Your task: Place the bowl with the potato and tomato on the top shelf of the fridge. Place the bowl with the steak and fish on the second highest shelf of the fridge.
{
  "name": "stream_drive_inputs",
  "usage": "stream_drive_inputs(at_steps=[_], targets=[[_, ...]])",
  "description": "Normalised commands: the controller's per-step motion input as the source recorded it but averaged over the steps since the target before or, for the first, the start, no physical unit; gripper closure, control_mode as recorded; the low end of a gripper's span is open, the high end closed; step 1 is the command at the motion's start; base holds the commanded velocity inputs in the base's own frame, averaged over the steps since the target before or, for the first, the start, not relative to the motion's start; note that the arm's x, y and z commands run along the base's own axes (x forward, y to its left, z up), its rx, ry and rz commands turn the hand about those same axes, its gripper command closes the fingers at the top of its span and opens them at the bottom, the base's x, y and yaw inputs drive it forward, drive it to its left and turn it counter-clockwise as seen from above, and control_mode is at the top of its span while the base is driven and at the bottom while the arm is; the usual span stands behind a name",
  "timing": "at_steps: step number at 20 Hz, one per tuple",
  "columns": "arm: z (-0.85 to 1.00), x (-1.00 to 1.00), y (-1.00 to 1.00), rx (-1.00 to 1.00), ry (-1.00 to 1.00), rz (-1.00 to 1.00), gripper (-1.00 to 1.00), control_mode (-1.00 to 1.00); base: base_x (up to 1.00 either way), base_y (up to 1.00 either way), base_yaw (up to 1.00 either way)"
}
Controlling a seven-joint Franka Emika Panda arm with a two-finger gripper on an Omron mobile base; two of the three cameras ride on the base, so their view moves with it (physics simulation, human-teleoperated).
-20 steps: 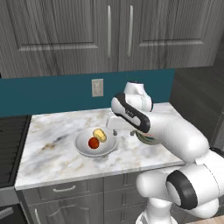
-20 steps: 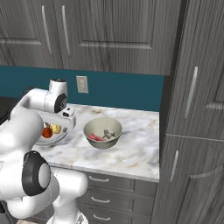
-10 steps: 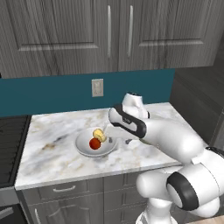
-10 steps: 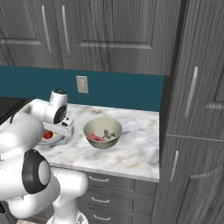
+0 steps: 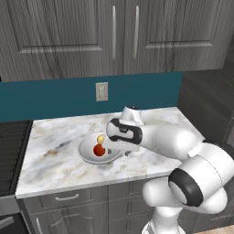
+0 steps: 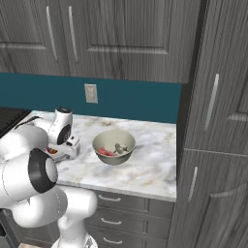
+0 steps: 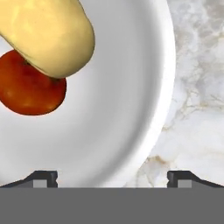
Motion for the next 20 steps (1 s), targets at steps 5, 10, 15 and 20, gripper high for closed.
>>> stream_drive_inputs(at_steps=[5,10,15,20], targets=[[-0.46,0.16,0.00,0.00,0.00,-0.11,-1.00,-1.00,0.00,0.00,0.00],[-0.24,0.20,0.00,0.00,0.00,-0.12,-1.00,-1.00,0.00,0.00,0.00],[-0.07,0.05,0.00,0.00,0.00,-0.07,1.00,-1.00,0.00,0.00,0.00],[0.01,-0.03,0.00,0.00,-0.02,0.00,1.00,-1.00,0.00,0.00,0.00]])
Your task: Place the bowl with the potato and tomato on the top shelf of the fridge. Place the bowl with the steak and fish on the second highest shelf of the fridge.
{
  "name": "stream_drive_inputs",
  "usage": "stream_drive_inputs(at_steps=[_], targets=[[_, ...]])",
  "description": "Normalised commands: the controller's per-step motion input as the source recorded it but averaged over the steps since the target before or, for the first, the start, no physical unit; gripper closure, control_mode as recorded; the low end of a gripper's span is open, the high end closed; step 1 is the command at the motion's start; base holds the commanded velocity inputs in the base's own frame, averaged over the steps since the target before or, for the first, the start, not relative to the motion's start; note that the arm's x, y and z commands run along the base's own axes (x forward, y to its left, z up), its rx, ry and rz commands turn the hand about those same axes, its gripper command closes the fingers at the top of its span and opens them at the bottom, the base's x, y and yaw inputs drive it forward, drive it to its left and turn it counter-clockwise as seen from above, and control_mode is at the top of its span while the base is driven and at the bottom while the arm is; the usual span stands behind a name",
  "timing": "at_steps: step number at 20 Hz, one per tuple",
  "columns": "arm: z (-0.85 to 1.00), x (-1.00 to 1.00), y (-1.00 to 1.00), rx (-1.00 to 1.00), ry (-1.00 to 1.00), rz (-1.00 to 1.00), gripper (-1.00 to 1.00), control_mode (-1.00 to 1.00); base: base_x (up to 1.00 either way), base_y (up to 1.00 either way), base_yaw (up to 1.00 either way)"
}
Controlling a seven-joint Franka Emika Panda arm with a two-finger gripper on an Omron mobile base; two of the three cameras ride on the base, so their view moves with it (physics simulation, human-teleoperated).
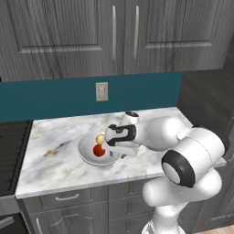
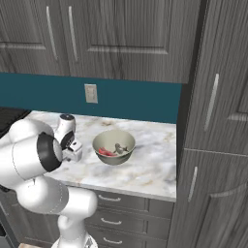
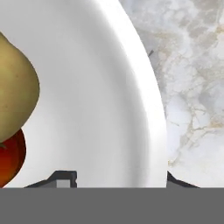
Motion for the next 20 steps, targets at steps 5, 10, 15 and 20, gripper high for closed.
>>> stream_drive_inputs(at_steps=[5,10,15,20], targets=[[0.51,-0.39,0.00,0.00,-0.23,-0.14,1.00,-1.00,0.00,0.00,0.00],[0.92,-0.73,0.00,0.04,-0.31,-0.28,1.00,-1.00,0.00,0.00,0.00],[1.00,-0.87,-0.15,0.24,-0.19,-0.35,1.00,-1.00,0.00,0.00,0.00],[1.00,-0.92,-0.31,0.35,-0.13,-0.31,1.00,-1.00,0.00,0.00,0.00]])
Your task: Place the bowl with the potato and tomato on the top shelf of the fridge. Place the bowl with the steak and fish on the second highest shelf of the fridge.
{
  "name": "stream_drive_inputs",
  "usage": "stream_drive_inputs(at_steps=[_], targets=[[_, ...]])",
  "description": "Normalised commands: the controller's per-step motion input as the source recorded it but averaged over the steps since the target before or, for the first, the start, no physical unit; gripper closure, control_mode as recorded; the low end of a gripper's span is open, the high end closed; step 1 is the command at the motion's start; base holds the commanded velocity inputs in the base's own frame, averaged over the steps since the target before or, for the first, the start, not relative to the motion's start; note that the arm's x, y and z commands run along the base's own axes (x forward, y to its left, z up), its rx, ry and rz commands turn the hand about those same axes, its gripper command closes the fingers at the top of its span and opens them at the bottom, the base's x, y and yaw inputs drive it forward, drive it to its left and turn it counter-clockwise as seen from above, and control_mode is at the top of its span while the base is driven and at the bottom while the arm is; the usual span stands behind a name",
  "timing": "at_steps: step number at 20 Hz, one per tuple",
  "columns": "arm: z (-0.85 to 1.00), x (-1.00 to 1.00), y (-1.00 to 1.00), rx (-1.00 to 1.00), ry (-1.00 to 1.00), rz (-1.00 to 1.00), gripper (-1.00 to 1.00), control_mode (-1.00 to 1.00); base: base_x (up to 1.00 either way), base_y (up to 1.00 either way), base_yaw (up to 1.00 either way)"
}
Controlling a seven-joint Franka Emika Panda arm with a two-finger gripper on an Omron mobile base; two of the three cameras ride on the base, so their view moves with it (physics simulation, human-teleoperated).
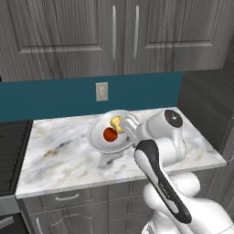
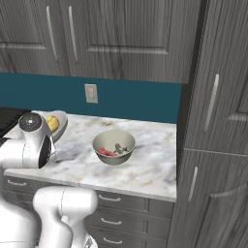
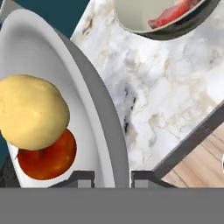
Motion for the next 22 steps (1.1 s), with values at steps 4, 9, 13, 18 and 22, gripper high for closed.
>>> stream_drive_inputs(at_steps=[4,9,13,18,22], targets=[[1.00,-0.85,-0.56,0.30,0.00,-0.28,1.00,-1.00,0.00,0.00,0.00],[0.66,-0.76,-0.37,0.14,-0.01,-0.23,1.00,-1.00,0.00,0.00,0.00],[0.00,-0.24,-0.08,0.00,-0.04,-0.04,1.00,1.00,-0.61,-0.15,-0.42],[0.00,0.00,0.00,0.00,0.00,0.00,1.00,1.00,-0.11,0.00,-0.92],[0.00,0.00,0.00,0.00,0.00,0.00,1.00,1.00,0.00,0.00,-0.93]])
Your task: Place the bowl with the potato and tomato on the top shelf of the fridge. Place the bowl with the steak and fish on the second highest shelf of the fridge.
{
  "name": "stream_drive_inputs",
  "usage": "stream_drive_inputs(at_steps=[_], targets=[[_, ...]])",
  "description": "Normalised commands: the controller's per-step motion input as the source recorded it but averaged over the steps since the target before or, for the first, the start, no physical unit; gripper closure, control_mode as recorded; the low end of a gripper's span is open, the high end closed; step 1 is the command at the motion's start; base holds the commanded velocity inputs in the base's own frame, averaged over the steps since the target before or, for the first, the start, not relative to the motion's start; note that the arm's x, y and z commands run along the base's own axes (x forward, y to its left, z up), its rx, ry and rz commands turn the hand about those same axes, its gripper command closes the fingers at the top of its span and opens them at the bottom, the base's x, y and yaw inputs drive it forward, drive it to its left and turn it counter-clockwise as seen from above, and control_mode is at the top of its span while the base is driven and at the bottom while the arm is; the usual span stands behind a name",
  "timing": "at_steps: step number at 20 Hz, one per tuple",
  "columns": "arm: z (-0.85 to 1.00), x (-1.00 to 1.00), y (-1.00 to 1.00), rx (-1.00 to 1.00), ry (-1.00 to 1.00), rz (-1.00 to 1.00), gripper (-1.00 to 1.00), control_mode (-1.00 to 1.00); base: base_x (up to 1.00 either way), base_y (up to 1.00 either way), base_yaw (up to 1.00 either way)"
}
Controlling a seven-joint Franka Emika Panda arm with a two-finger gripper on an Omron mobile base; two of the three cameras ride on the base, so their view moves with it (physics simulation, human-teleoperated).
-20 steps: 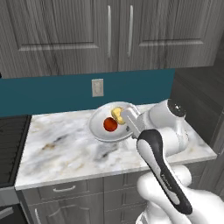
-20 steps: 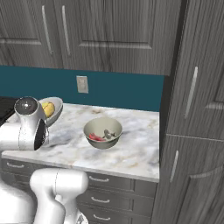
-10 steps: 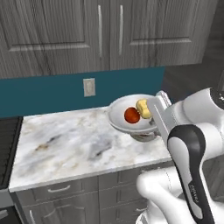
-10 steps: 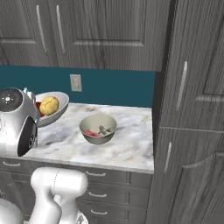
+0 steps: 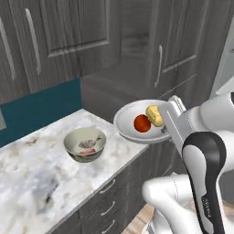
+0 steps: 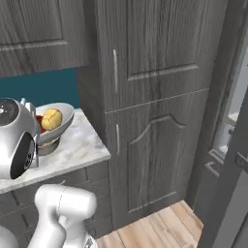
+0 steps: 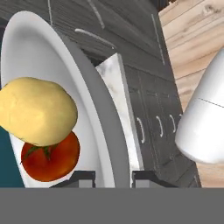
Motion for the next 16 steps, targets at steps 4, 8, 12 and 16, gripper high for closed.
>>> stream_drive_inputs(at_steps=[4,8,12,16], targets=[[0.00,0.00,0.00,0.00,0.00,0.00,1.00,1.00,0.00,-0.10,-0.87],[0.00,0.00,0.00,0.00,0.00,0.00,1.00,1.00,0.02,-0.19,-0.81],[0.00,0.00,0.00,0.00,0.00,0.00,1.00,1.00,0.60,-0.16,-0.58],[0.00,0.00,0.00,0.00,0.00,0.00,1.00,1.00,0.71,-0.23,-0.54]])
